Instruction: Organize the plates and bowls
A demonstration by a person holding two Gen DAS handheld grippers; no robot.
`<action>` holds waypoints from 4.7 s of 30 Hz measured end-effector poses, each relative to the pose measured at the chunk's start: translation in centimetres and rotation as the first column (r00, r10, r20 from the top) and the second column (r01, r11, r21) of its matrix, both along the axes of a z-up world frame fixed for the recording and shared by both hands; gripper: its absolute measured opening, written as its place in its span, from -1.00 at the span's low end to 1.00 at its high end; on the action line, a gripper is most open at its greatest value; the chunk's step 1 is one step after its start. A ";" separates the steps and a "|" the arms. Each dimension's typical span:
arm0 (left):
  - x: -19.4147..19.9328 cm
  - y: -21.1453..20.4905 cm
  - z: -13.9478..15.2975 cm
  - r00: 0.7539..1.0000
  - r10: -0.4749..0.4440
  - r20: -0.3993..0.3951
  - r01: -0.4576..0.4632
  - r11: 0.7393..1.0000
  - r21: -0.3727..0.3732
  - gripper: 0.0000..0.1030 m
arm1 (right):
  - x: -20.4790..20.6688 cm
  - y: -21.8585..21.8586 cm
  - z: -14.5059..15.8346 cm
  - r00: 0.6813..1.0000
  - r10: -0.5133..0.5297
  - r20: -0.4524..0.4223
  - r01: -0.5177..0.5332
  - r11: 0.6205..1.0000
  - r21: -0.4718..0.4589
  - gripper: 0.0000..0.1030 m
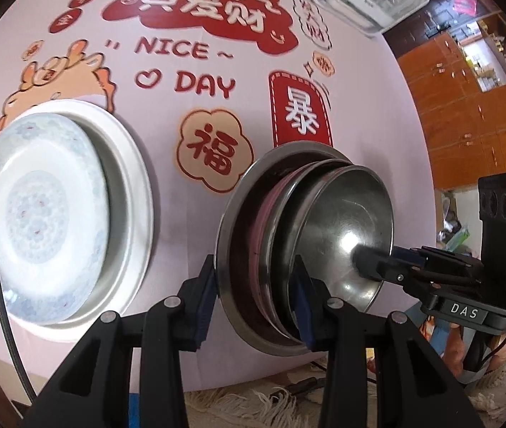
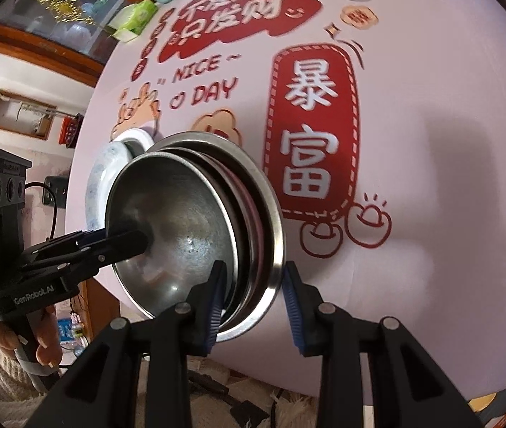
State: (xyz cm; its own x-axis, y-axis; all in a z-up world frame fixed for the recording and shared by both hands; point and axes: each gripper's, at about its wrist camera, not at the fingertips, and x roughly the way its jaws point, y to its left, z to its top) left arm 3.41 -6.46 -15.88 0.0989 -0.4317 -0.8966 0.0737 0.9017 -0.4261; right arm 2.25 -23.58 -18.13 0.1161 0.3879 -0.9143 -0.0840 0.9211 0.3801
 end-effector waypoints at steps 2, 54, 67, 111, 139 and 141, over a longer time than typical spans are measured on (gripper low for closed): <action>-0.3 0.8 0.7 1.000 0.019 0.017 -0.019 1.000 -0.008 -0.28 | 0.1 0.7 0.7 1.000 0.017 0.012 -0.017 1.000 -0.005 -0.39; 4.2 22.2 -3.8 0.994 -0.107 -0.024 0.108 0.994 0.028 -0.26 | 4.5 22.5 -2.8 0.993 -0.119 -0.001 0.119 0.990 -0.069 -0.39; 4.1 21.9 -3.7 0.994 -0.108 -0.022 0.109 0.993 0.038 -0.24 | 4.4 22.4 -2.9 0.994 -0.108 0.001 0.108 0.992 -0.071 -0.39; 0.9 21.2 4.0 0.976 -0.088 0.200 0.060 0.988 0.146 0.98 | -0.7 21.3 3.3 0.956 -0.160 0.247 0.183 0.980 -0.073 -0.12; -5.2 9.0 16.7 0.869 0.009 0.495 -0.130 0.969 0.211 0.98 | -7.8 12.6 15.0 0.803 -0.186 0.567 0.318 0.938 -0.142 0.09; -5.5 8.5 16.8 0.866 0.020 0.500 -0.150 0.964 0.221 0.98 | -8.0 12.2 15.1 0.799 -0.179 0.574 0.317 0.936 -0.150 0.09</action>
